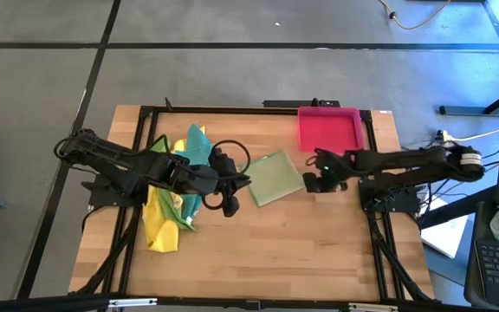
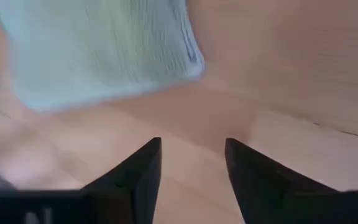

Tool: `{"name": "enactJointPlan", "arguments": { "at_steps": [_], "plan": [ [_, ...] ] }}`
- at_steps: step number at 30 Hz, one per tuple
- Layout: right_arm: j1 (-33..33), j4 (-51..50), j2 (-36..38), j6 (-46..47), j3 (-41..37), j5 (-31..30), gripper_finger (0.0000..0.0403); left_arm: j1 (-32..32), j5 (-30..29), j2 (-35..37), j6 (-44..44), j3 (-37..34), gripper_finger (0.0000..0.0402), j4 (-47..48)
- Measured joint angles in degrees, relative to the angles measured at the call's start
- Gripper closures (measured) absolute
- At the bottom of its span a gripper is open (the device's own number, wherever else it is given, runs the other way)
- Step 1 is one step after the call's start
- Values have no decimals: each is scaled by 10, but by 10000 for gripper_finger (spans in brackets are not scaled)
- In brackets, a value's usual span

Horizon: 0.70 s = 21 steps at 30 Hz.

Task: Fold microfiber towels
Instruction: Put the light green towel into the red bin

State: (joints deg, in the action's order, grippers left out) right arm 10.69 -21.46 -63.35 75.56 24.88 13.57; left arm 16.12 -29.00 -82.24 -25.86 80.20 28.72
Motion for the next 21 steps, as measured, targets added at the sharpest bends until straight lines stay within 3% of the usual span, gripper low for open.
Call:
{"name": "enactJointPlan", "arguments": {
  "at_steps": [6, 10, 14, 17, 21],
  "plan": [
    [-30, 189, 52, 182, -90, -72, 153, -12, -1, 0, 17, 0, 357, -66],
    [-68, 205, 53, 209, -101, -80, 110, -31, -1, 0, 45, 0, 357, -154],
    [-109, 194, 37, 279, -103, -138, 86, -58, 8, 0, 87, 0, 357, -241],
    [-140, 211, 19, 375, -103, -206, 81, -83, 61, 0, 128, 0, 357, -308],
    [-179, 243, -22, 476, -88, -299, 80, -127, 177, 0, 141, 0, 357, -377]
  ]
}}
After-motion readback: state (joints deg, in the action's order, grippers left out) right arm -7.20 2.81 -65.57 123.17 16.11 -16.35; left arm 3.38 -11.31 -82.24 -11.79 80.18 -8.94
